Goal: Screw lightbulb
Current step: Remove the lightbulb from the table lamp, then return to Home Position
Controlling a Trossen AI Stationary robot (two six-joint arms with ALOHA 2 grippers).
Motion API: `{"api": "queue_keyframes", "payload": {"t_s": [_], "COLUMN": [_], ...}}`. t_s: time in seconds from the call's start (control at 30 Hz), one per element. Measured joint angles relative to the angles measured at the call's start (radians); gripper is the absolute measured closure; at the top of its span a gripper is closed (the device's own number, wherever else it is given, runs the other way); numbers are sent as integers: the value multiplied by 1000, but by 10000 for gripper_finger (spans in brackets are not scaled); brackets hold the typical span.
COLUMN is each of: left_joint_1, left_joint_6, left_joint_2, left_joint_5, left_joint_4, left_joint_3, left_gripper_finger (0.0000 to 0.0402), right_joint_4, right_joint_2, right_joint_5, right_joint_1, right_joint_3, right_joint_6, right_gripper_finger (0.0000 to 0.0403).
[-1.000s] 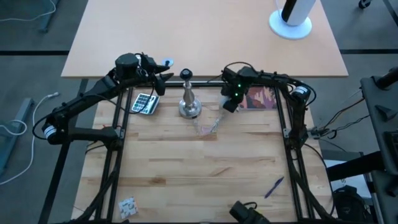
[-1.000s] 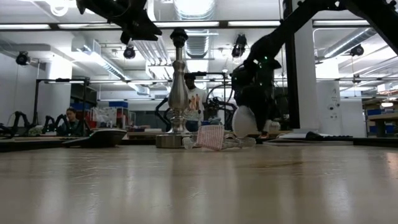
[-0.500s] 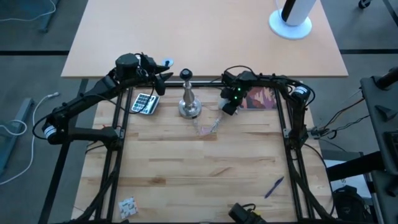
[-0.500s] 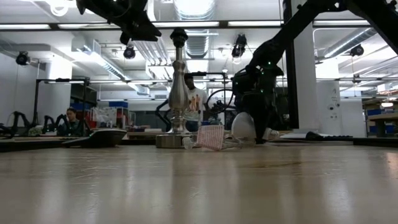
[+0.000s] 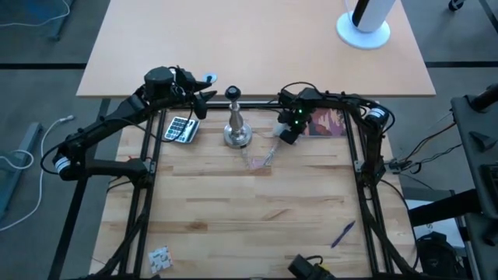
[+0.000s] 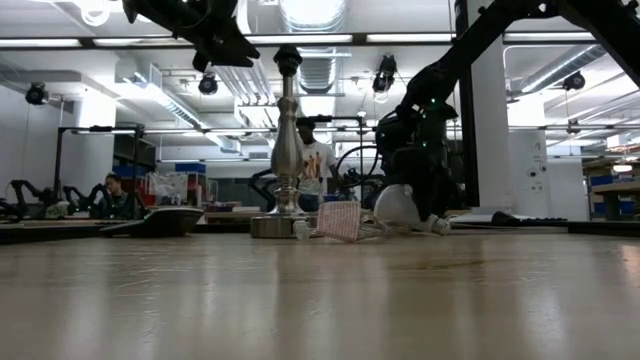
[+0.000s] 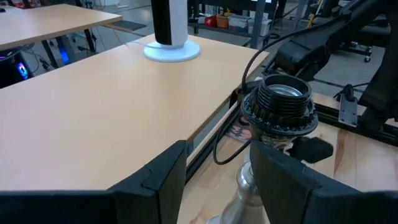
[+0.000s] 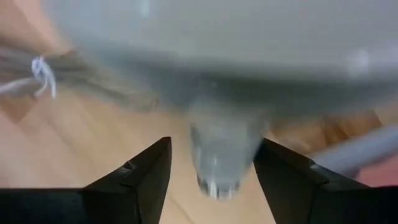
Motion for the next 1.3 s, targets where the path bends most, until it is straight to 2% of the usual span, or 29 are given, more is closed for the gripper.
{"api": "queue_keyframes", "payload": {"t_s": [0.17,0.4,0.53,0.67,0.87,1.03,1.2,1.3], "left_joint_1": [0,0,0,0,37,60,61,60], "left_joint_6": [0,-10,-64,-53,-27,-121,-180,-231], "left_joint_2": [-2,-4,-11,-17,-54,-147,-314,-422], "left_joint_5": [0,0,13,137,473,660,678,574], "left_joint_4": [-6,-54,-133,-213,-192,-190,-95,-31], "left_joint_3": [19,74,140,223,224,159,63,6], "left_gripper_finger": [231,241,249,260,284,307,329,340], "right_joint_4": [-127,-165,-168,-112,265,442,454,472], "right_joint_2": [-23,-108,-202,-319,-509,-628,-716,-745], "right_joint_5": [-16,-18,-18,-45,-274,-249,-223,-226], "right_joint_1": [0,0,0,8,26,77,121,141], "right_joint_3": [55,135,192,241,239,237,237,236], "right_joint_6": [-44,-28,-27,-25,93,197,318,485], "right_gripper_finger": [195,176,168,171,184,196,205,208]}}
